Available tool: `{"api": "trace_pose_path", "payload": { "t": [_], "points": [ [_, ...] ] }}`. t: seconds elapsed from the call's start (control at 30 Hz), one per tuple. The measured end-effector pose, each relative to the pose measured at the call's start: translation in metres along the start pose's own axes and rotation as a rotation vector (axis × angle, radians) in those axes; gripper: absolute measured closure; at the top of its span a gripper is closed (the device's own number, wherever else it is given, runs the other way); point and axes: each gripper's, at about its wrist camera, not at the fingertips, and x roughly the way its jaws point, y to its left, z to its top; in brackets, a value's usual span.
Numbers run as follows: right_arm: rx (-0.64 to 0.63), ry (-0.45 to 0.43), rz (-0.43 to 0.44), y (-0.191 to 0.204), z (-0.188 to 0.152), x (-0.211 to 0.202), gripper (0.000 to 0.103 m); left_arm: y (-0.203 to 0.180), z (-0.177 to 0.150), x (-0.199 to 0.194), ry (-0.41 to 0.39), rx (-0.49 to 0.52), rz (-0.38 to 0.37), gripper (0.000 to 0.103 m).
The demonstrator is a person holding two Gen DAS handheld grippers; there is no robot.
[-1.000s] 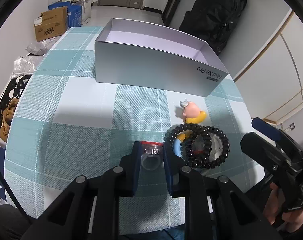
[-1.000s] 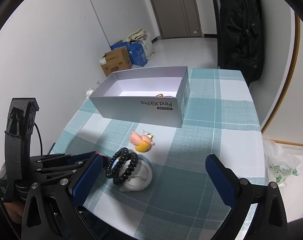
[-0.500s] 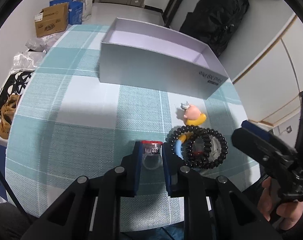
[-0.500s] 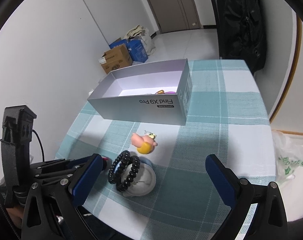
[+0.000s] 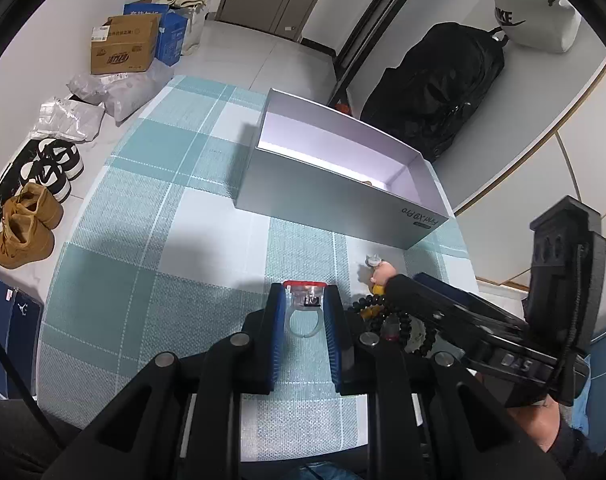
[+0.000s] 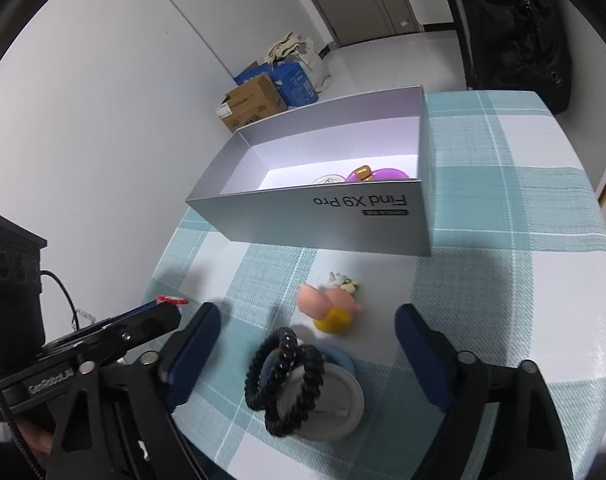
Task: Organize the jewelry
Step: 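Grasp the pink-and-yellow figurine with the right gripper while the left gripper holds the ring case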
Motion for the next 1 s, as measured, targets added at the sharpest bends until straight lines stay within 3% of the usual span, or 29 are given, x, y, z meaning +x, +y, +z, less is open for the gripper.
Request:
{"api": "trace_pose_path", "payload": {
  "t": [0.2,0.27,0.4,0.43,0.47,1.0],
  "points": [
    [0.055,-0.004,0.015,-0.006,0.006,0.007,0.03,0.0,0.001,-0.006,0.005,-0.001,-0.024,0.089],
    [0.053,0.01,0.001,-0.006,0.007,0.011,0.042,-0.002,0.001,-0.008,-0.003,0.013,-0.021,0.089],
    [0.017,0.01,-0.041,-0.003,0.006,0.013,0.054,-0.004,0.003,-0.006,-0.001,0.014,-0.026,0.089],
    [0.011,0.011,-0.05,-0.003,0.006,0.013,0.065,-0.004,0.004,-0.005,0.001,0.013,-0.027,0.089],
    [0.009,0.021,-0.054,-0.004,0.006,0.014,0.068,-0.004,0.004,-0.004,0.003,0.012,-0.028,0.089],
    [0.04,-0.059,0.005,-0.009,0.007,-0.013,0.068,-0.018,0.008,0.002,-0.016,0.025,-0.023,0.089]
  ]
}}
